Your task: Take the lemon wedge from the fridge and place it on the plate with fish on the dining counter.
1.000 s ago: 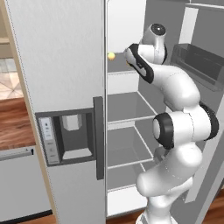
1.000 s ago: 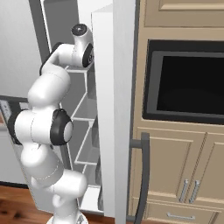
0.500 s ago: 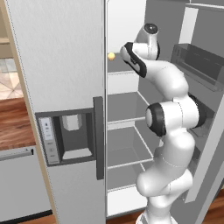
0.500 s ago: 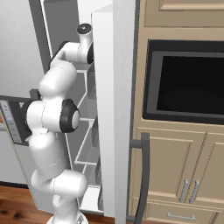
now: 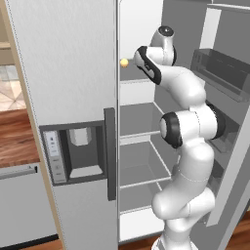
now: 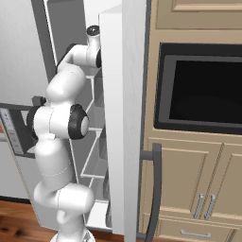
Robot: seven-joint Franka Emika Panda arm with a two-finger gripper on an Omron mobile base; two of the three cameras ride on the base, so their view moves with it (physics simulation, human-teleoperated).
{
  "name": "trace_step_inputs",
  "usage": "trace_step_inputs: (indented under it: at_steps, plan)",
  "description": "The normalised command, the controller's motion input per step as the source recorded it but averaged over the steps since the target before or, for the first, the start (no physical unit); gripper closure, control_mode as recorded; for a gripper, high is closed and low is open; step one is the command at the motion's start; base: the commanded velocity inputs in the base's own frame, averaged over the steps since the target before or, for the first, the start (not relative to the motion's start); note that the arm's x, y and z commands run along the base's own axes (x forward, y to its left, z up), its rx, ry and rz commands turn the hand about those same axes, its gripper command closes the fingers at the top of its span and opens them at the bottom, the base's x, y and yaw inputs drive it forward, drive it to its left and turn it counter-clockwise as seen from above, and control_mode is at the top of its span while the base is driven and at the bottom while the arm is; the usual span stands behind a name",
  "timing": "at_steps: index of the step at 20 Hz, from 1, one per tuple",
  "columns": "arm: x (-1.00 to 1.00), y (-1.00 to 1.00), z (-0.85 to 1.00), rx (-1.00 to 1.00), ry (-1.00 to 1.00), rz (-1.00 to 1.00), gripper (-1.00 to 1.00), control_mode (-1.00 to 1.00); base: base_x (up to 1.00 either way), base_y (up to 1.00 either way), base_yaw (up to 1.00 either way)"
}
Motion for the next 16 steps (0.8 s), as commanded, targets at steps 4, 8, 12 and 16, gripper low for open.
trace_step_inputs:
  at_steps: [4, 8, 12, 16]
  plan:
    - [0.00, 0.00, -0.08, 0.00, 0.02, 0.00, -1.00, -1.00, 0.00, 0.00, 0.00]
    - [0.07, 0.00, -0.15, 0.00, 0.04, 0.00, -1.00, -1.00, 0.00, 0.00, 0.00]
    - [0.09, 0.00, -0.23, 0.00, 0.04, 0.00, -1.00, -1.00, 0.00, 0.00, 0.00]
    - [0.11, 0.00, -0.24, 0.00, 0.04, 0.00, -1.00, -1.00, 0.00, 0.00, 0.00]
